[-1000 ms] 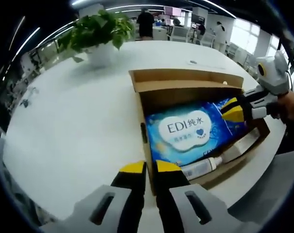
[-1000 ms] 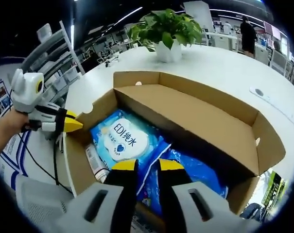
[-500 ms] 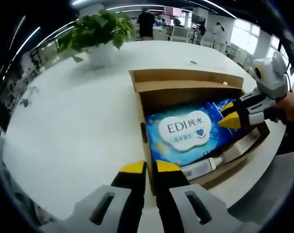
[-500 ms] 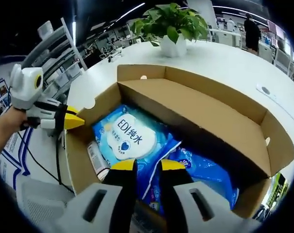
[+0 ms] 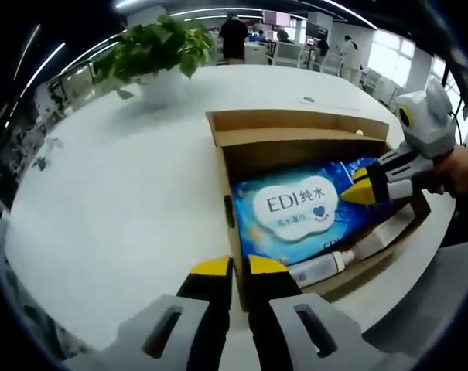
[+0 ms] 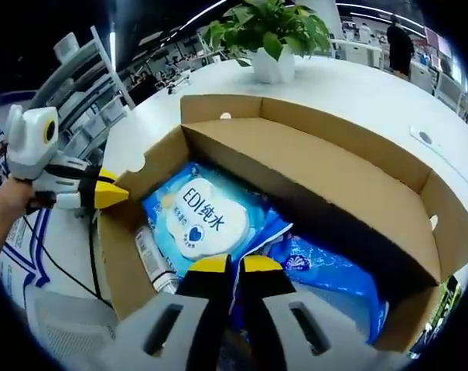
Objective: Operate the shoe box by opening the lid, removing the specified soft item, and placing it in the target area until the item is outside and the box remains undamaged.
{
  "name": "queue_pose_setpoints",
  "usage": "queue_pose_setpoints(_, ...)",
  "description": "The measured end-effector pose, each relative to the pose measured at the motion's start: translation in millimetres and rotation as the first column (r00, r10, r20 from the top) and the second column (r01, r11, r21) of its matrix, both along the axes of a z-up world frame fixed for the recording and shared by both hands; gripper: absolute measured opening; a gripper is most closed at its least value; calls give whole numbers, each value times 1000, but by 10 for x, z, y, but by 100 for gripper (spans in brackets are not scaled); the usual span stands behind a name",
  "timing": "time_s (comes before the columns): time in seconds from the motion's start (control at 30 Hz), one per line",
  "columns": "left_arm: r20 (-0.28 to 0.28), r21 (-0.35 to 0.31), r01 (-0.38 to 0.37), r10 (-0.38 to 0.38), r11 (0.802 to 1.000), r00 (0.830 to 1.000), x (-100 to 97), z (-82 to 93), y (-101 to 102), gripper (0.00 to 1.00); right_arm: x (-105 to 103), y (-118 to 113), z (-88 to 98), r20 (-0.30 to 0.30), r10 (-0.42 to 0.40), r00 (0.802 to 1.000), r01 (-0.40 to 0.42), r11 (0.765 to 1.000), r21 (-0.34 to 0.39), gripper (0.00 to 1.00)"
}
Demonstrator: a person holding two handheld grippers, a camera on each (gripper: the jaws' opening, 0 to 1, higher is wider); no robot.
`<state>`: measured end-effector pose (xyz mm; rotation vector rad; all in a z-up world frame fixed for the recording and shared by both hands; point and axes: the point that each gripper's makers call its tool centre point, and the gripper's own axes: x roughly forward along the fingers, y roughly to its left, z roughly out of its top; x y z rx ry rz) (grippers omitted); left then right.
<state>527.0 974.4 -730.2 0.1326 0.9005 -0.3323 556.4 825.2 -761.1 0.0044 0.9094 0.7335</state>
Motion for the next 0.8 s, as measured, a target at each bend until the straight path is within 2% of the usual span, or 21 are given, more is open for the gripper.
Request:
queue_pose_setpoints(0.37, -4, -3, 6, -6, 1000, 1000, 2, 2, -2, 4, -10, -6, 223, 21, -17, 1000, 16, 999, 47, 0)
queue_pose_setpoints(0.57, -4, 5, 16, -16, 1000, 1000, 0, 3, -6, 4, -3, -36, 328, 57, -13, 998, 10, 999, 38, 0)
queue_pose_setpoints(0.8, -3, 14, 26, -26, 1000, 1000, -5, 6, -12, 4, -6, -196, 364, 67, -28, 997, 27, 1000, 11, 0)
